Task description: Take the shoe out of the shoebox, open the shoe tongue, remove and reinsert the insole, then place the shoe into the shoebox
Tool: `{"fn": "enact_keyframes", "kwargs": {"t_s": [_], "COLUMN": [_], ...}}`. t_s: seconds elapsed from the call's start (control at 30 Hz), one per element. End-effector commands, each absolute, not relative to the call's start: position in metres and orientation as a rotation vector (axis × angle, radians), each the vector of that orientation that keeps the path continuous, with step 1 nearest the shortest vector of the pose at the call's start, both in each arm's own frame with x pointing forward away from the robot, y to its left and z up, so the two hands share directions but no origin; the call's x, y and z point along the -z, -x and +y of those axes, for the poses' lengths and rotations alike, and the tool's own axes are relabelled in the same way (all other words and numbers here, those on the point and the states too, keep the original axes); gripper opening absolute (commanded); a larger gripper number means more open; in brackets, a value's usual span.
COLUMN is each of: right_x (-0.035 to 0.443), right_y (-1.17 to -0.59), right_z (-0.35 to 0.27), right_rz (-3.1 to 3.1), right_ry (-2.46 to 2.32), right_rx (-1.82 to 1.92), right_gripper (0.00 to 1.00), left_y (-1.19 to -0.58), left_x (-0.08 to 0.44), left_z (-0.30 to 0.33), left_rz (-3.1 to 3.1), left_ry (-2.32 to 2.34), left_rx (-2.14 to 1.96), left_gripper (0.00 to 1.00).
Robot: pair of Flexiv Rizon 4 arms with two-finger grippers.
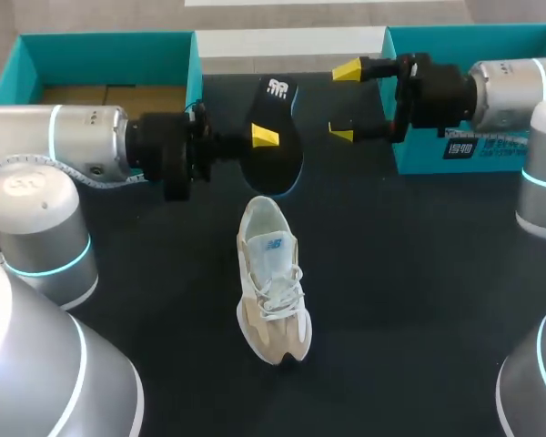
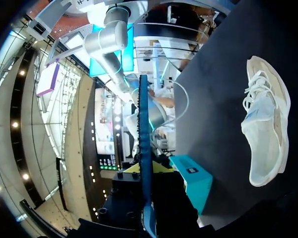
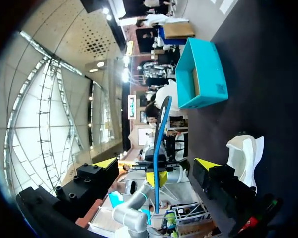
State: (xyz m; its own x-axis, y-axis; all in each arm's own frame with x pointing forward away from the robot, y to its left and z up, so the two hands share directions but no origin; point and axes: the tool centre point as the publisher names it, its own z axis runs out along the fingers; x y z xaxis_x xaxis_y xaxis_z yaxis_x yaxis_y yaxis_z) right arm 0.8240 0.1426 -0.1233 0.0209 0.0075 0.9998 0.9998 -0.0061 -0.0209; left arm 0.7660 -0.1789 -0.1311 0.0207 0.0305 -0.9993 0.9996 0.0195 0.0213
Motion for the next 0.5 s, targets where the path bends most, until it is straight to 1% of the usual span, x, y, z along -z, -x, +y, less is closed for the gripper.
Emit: {"fn": "enact_keyframes", "kwargs": {"t_s": [0.03, 0.13, 0.3, 0.5], "right_x": [0.125, 0.132, 0.129, 0.129], "right_y": [-0.819, -0.806, -0.797, -0.796], "right_z": [0.139, 0.121, 0.100, 0.089], "right_rz": [-1.213, -1.220, -1.282, -1.330], "right_ry": [1.217, 1.234, 1.227, 1.209], "right_rx": [1.204, 1.223, 1.187, 1.153], "right_gripper": [1.00, 1.00, 1.00, 1.00], "left_y": [-0.765, -0.765, -0.765, -0.765], "left_x": [0.132, 0.132, 0.132, 0.132], "left_z": [-0.179, -0.179, -0.179, -0.179], "left_rz": [1.224, 1.224, 1.224, 1.224], "left_ry": [-1.224, -1.224, -1.224, -1.224], "left_rx": [1.163, 1.163, 1.163, 1.163], "left_gripper": [0.00, 0.00, 0.00, 0.00]}}
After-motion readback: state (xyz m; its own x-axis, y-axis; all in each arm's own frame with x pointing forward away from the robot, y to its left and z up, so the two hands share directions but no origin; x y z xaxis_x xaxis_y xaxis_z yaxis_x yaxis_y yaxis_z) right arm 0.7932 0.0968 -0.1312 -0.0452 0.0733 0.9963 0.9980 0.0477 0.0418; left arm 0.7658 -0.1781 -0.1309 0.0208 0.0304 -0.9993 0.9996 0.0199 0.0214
